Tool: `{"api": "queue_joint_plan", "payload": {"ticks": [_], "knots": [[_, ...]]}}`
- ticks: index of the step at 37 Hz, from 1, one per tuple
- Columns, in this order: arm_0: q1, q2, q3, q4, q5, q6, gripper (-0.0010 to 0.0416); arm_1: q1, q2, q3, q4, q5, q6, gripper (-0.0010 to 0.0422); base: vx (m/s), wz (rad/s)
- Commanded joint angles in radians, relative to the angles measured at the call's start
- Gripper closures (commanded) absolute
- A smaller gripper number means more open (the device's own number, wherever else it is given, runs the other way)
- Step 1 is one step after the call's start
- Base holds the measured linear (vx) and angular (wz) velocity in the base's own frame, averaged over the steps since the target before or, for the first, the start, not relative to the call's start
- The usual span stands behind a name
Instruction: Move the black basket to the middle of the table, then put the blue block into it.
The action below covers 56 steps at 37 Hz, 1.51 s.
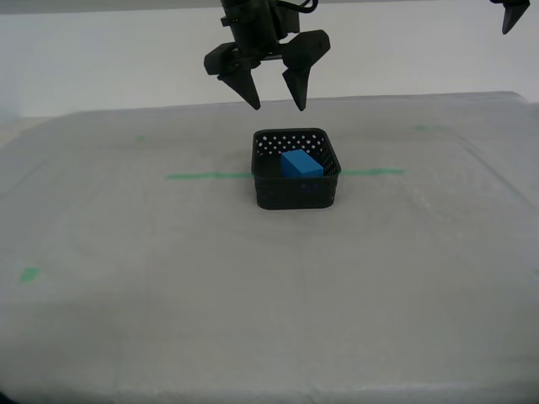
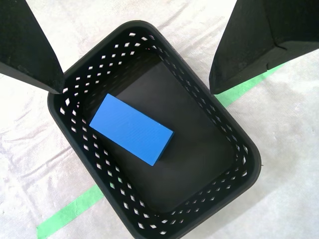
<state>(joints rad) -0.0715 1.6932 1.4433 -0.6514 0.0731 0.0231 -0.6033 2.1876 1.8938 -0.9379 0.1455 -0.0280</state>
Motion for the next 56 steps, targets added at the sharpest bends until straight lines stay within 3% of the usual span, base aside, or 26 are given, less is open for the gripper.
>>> {"api": "queue_joint_plan", "payload": {"ticks": [1, 11, 26, 56], "knots": [[0.000, 0.000, 0.001, 0.000, -0.001, 0.000, 0.0055, -0.001, 0.000, 0.001, -0.004, 0.000, -0.002, 0.0012, 0.000, 0.000], [0.000, 0.000, 0.001, 0.000, -0.001, 0.000, 0.0055, -0.002, 0.000, 0.000, -0.018, -0.029, -0.001, 0.0012, 0.000, 0.000], [0.000, 0.000, 0.001, 0.000, -0.001, 0.000, 0.0055, -0.002, 0.000, 0.008, -0.035, -0.029, -0.001, 0.0012, 0.000, 0.000], [0.000, 0.000, 0.001, 0.000, -0.001, 0.000, 0.0055, 0.045, -0.002, 0.251, -0.249, -0.085, 0.022, 0.0011, 0.000, 0.000]]}}
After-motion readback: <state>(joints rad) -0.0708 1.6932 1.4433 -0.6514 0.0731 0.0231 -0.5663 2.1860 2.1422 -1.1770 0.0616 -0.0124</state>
